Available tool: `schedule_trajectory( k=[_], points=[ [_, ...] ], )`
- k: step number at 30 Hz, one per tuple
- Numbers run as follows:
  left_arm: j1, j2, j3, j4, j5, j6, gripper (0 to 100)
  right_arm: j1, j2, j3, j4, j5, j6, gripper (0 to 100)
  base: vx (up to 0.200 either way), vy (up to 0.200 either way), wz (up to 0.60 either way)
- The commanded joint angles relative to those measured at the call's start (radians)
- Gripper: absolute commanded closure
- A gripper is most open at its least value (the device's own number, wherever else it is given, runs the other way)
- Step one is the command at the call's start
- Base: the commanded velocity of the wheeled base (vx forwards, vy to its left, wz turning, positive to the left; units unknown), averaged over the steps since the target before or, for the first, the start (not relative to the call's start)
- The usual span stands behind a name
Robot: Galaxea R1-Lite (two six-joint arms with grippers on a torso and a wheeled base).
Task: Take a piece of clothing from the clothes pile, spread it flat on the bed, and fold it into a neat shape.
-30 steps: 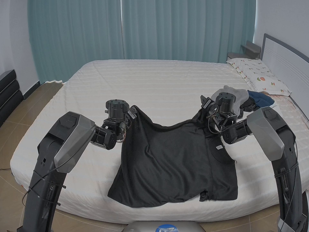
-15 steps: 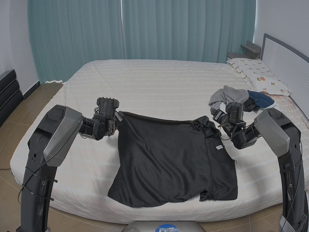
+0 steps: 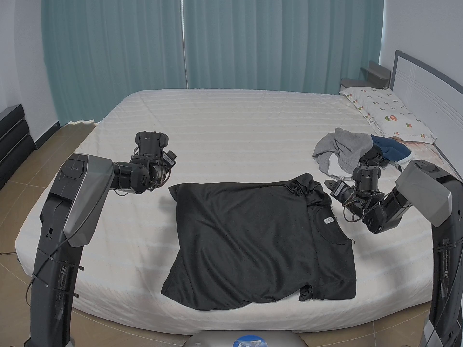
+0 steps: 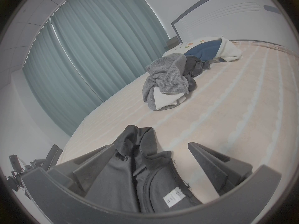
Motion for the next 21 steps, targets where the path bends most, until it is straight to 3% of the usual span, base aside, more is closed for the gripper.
schedule_trajectory(
  k=[1,2,6,9,10,17,20,21],
  points=[
    [0.003,-0.056,0.115,0.014,-0.040,-0.001,0,-0.011,-0.060,0.083,0.000,0.033,0.013,0,0.000,0.000,0.00],
    [0.003,-0.060,0.123,0.014,-0.043,-0.001,0,-0.011,-0.063,0.086,0.000,0.035,0.015,0,0.000,0.000,0.00],
    [-0.005,-0.225,0.392,-0.041,-0.154,-0.001,0,-0.013,-0.157,0.212,0.003,0.116,0.059,0,0.000,0.000,0.00],
    [-0.008,-0.287,0.520,-0.095,-0.181,-0.001,0,-0.013,-0.193,0.264,0.001,0.135,0.061,0,0.000,0.000,0.00],
    [-0.009,-0.340,0.637,-0.156,-0.195,-0.001,0,-0.013,-0.222,0.318,0.000,0.138,0.062,0,0.000,0.000,0.00],
    [-0.020,-0.481,1.036,-0.426,-0.231,-0.001,0,-0.014,-0.311,0.494,-0.053,0.218,0.119,0,0.000,0.000,0.00],
    [-0.026,-0.488,1.086,-0.468,-0.231,0.000,0,-0.014,-0.322,0.517,-0.068,0.219,0.134,0,0.000,0.000,0.00],
    [-0.032,-0.505,1.201,-0.589,-0.231,-0.001,0,-0.014,-0.347,0.585,-0.097,0.221,0.174,0,0.000,0.000,0.00]
  ],
)
